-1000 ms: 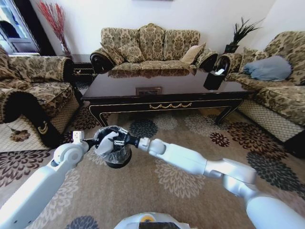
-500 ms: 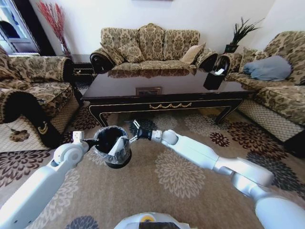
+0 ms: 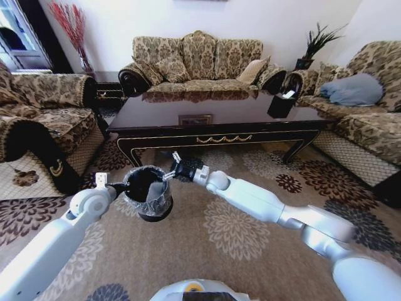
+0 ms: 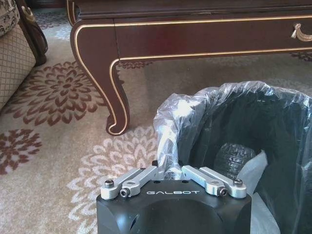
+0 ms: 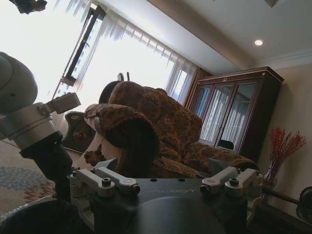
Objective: Move to the front of the table and pick up the trash from the floor, then place it into the trash bin.
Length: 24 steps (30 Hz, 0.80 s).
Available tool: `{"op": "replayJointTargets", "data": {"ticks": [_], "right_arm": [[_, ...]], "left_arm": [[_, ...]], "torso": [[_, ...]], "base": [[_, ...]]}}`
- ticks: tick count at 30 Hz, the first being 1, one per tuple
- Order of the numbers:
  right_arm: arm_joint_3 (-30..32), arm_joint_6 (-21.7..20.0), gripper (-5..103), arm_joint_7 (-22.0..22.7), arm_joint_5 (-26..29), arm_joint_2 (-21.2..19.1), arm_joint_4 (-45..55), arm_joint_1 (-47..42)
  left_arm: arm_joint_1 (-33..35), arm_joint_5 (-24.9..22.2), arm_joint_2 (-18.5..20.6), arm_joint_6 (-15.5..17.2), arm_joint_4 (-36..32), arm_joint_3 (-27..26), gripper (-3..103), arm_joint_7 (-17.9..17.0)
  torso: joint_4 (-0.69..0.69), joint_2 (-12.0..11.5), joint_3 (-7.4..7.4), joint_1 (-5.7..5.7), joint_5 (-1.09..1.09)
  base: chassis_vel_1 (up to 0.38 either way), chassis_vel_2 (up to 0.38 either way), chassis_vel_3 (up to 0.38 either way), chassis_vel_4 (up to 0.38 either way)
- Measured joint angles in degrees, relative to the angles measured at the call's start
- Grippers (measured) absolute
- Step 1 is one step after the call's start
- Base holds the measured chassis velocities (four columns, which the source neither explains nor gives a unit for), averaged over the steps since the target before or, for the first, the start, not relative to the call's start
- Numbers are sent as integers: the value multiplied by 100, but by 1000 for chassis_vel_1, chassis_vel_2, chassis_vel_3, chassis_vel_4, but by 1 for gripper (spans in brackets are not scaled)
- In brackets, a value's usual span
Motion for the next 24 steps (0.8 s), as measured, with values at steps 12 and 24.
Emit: {"op": "replayJointTargets", "data": {"ticks": [12,24], "right_arm": [[809,-420,100,1177,-758,-847,155,-756],[2341,-1179,100,2999,-1140,-1523,489,-2419]], "left_arm": [[865,6,-140,9,-301,-571,3,-190],[1581,381,-1311,-61,-162,-664,3,-629]], "torso": [[-1,0,-1,0,3],[-3,0,0,0,3]], "base": [[0,0,0,0],[0,0,0,0]]}}
